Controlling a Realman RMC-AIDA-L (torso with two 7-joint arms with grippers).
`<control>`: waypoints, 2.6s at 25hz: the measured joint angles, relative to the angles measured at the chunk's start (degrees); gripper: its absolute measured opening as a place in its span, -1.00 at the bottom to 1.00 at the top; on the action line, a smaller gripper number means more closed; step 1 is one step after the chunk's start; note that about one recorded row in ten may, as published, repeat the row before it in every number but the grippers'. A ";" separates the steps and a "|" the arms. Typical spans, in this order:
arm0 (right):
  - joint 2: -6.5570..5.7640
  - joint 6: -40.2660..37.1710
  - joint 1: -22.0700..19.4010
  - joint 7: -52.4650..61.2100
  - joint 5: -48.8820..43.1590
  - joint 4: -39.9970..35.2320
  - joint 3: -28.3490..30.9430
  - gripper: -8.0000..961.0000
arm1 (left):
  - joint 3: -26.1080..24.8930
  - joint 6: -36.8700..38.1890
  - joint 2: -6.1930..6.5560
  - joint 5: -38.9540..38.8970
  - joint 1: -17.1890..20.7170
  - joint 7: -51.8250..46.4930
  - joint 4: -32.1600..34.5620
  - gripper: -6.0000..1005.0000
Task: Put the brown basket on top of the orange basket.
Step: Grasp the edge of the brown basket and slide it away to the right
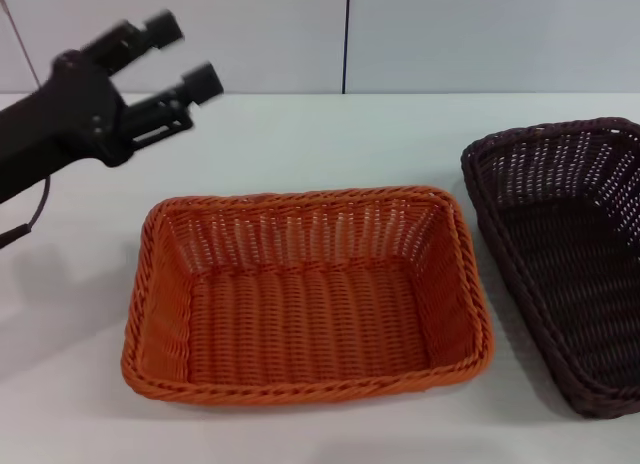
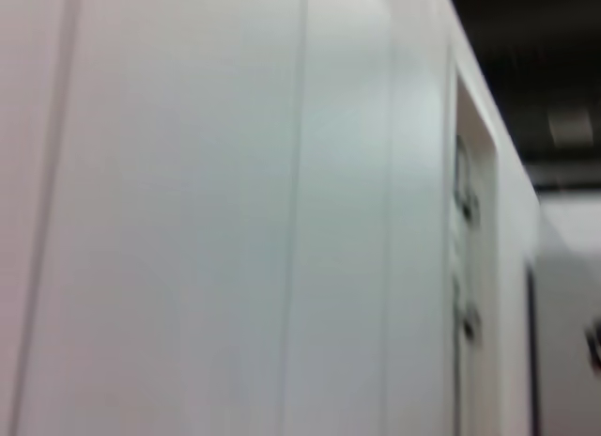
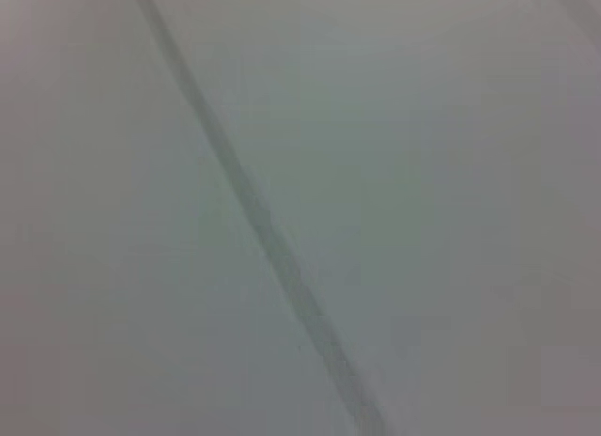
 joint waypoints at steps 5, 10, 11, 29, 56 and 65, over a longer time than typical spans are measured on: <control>-1.52 0.21 -0.20 14.55 -17.98 -13.88 0.02 0.06 | 0.84 3.92 -0.21 -9.48 0.45 11.96 -11.30 0.69; -3.96 0.01 1.94 30.14 -34.30 -26.40 0.38 0.06 | 1.19 5.12 -0.05 -10.32 1.19 21.69 -17.05 0.69; -4.32 -0.11 2.43 33.13 -37.22 -28.88 0.43 0.06 | 1.19 5.12 -0.05 -10.32 1.19 21.69 -17.05 0.69; -11.60 -23.24 13.70 65.57 -70.70 -56.42 2.76 0.06 | 0.45 6.52 0.21 -11.89 5.05 27.29 -19.77 0.68; -10.41 -42.63 12.56 58.65 -87.79 -71.64 -1.48 0.06 | -3.23 6.41 -0.13 -19.46 4.25 30.74 -24.40 0.68; -10.26 -43.18 13.33 57.20 -97.07 -71.42 -9.71 0.06 | -3.22 3.41 -0.05 -19.86 2.22 30.50 -27.06 0.67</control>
